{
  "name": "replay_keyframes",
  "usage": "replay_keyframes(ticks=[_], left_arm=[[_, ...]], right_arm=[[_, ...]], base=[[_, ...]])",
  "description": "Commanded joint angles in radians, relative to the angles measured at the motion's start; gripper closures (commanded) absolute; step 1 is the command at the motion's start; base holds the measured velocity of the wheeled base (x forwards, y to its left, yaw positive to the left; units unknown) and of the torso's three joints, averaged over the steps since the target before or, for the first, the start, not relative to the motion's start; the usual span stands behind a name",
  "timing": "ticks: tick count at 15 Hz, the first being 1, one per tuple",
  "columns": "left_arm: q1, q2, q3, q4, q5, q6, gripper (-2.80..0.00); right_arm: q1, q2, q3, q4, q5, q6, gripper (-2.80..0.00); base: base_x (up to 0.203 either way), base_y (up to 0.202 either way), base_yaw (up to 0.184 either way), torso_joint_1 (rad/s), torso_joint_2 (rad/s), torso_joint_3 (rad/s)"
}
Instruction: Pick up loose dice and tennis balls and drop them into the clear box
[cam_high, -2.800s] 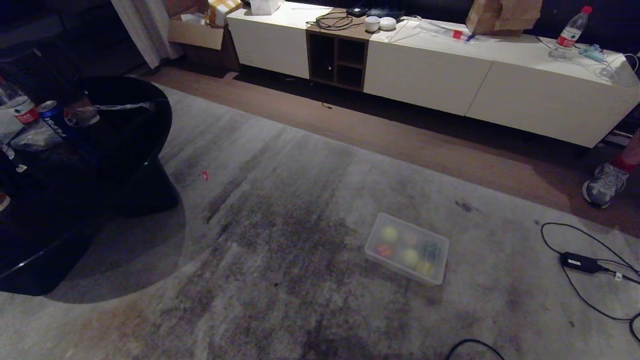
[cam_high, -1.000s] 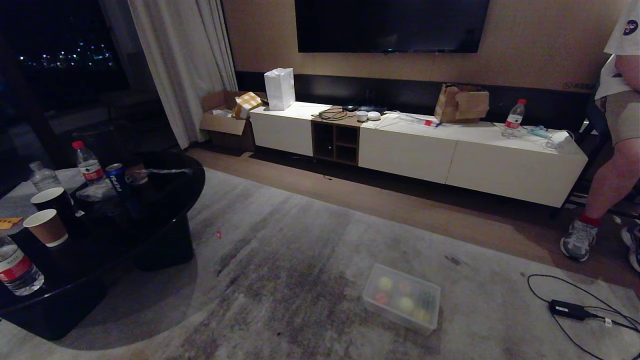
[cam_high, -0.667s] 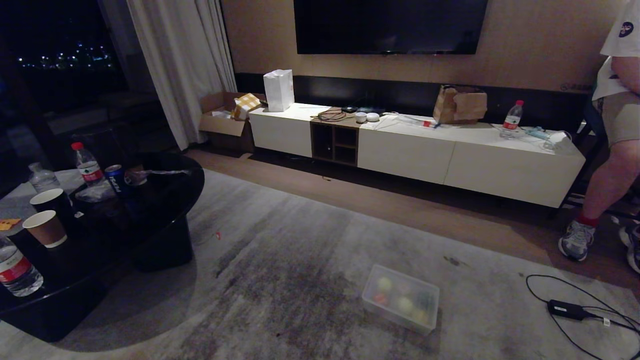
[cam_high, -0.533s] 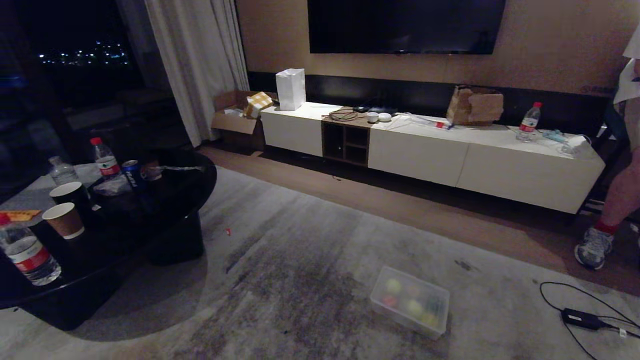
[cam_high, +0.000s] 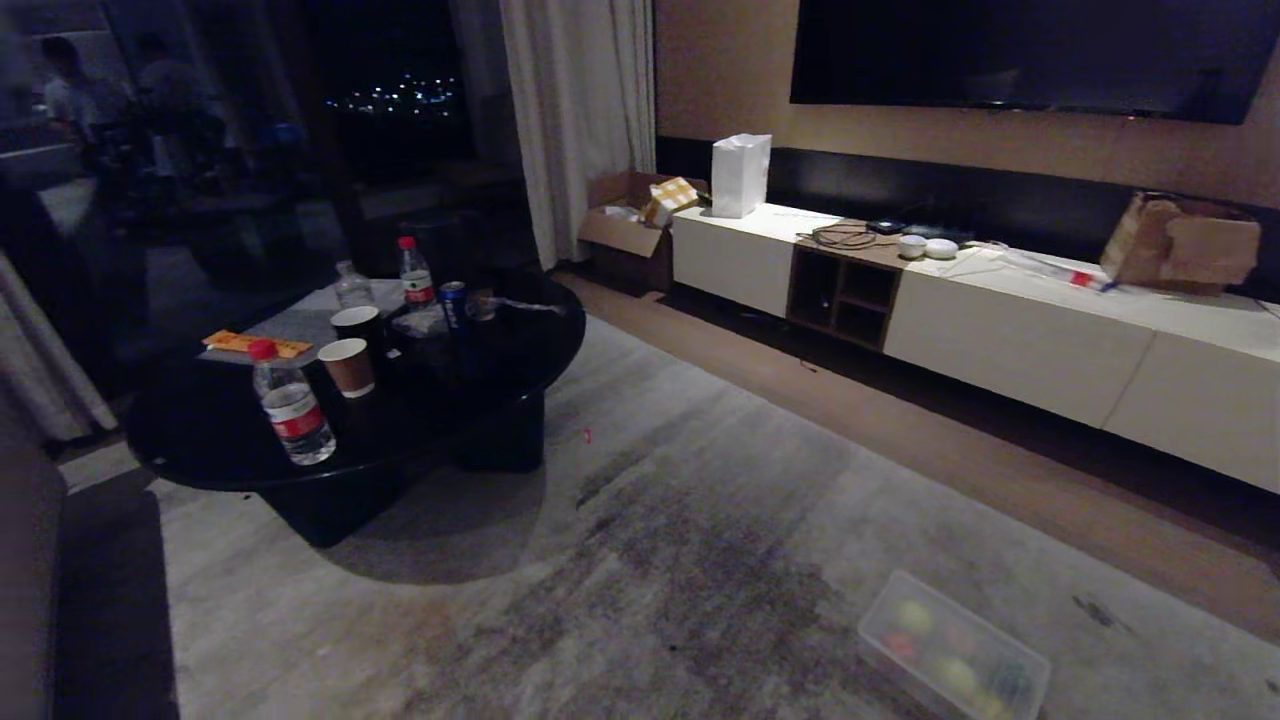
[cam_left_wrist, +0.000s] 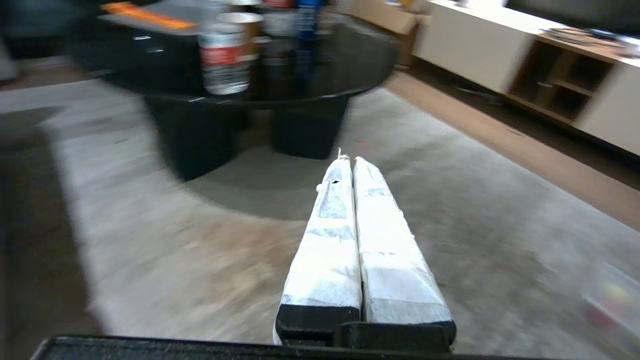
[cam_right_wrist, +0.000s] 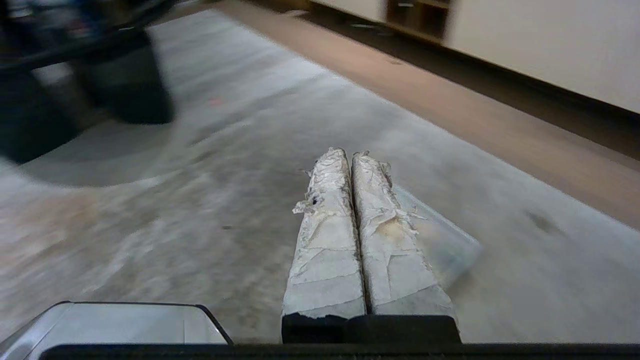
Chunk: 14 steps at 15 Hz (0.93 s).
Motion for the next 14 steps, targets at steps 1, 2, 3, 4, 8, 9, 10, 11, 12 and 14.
replay_keyframes(ticks=[1, 2, 3, 4, 8, 9, 10, 11, 12, 14], left_arm=[[0.0, 0.002, 0.002, -0.001, 0.001, -0.001, 0.0], [0.0, 0.002, 0.002, -0.001, 0.001, -0.001, 0.0], [0.0, 0.002, 0.002, -0.001, 0.001, -0.001, 0.0], [0.0, 0.002, 0.002, -0.001, 0.001, -0.001, 0.0], [0.0, 0.002, 0.002, -0.001, 0.001, -0.001, 0.0], [0.0, 0.002, 0.002, -0.001, 0.001, -0.001, 0.0], [0.0, 0.002, 0.002, -0.001, 0.001, -0.001, 0.0], [0.0, 0.002, 0.002, -0.001, 0.001, -0.001, 0.0], [0.0, 0.002, 0.002, -0.001, 0.001, -0.001, 0.0], [0.0, 0.002, 0.002, -0.001, 0.001, -0.001, 0.0]], right_arm=[[0.0, 0.001, 0.0, 0.002, 0.0, 0.0, 0.0], [0.0, 0.001, 0.0, 0.002, 0.0, 0.0, 0.0], [0.0, 0.001, 0.0, 0.001, 0.0, -0.001, 0.0], [0.0, 0.001, 0.0, 0.002, 0.0, -0.001, 0.0], [0.0, 0.001, 0.0, 0.0, 0.0, -0.001, 0.0], [0.0, 0.001, 0.0, 0.001, 0.0, -0.001, 0.0], [0.0, 0.001, 0.0, 0.0, 0.0, -0.001, 0.0], [0.0, 0.001, 0.0, 0.0, 0.0, -0.001, 0.0], [0.0, 0.001, 0.0, 0.0, 0.0, -0.001, 0.0], [0.0, 0.001, 0.0, 0.002, 0.0, -0.001, 0.0]], base=[[0.001, -0.006, 0.162, 0.002, 0.0, 0.003], [-0.002, -0.01, 0.165, 0.002, 0.01, 0.002], [-0.001, -0.008, 0.166, 0.001, 0.0, 0.0], [-0.002, -0.007, 0.164, 0.011, 0.0, 0.007], [-0.001, -0.008, 0.165, 0.002, 0.0, 0.001], [0.004, -0.004, 0.159, 0.002, 0.0, 0.003], [0.0, -0.006, 0.161, 0.002, 0.0, 0.002], [0.001, -0.005, 0.165, 0.005, 0.0, 0.001], [0.0, -0.009, 0.161, 0.0, 0.0, 0.002], [-0.002, -0.009, 0.166, 0.001, 0.0, 0.0]])
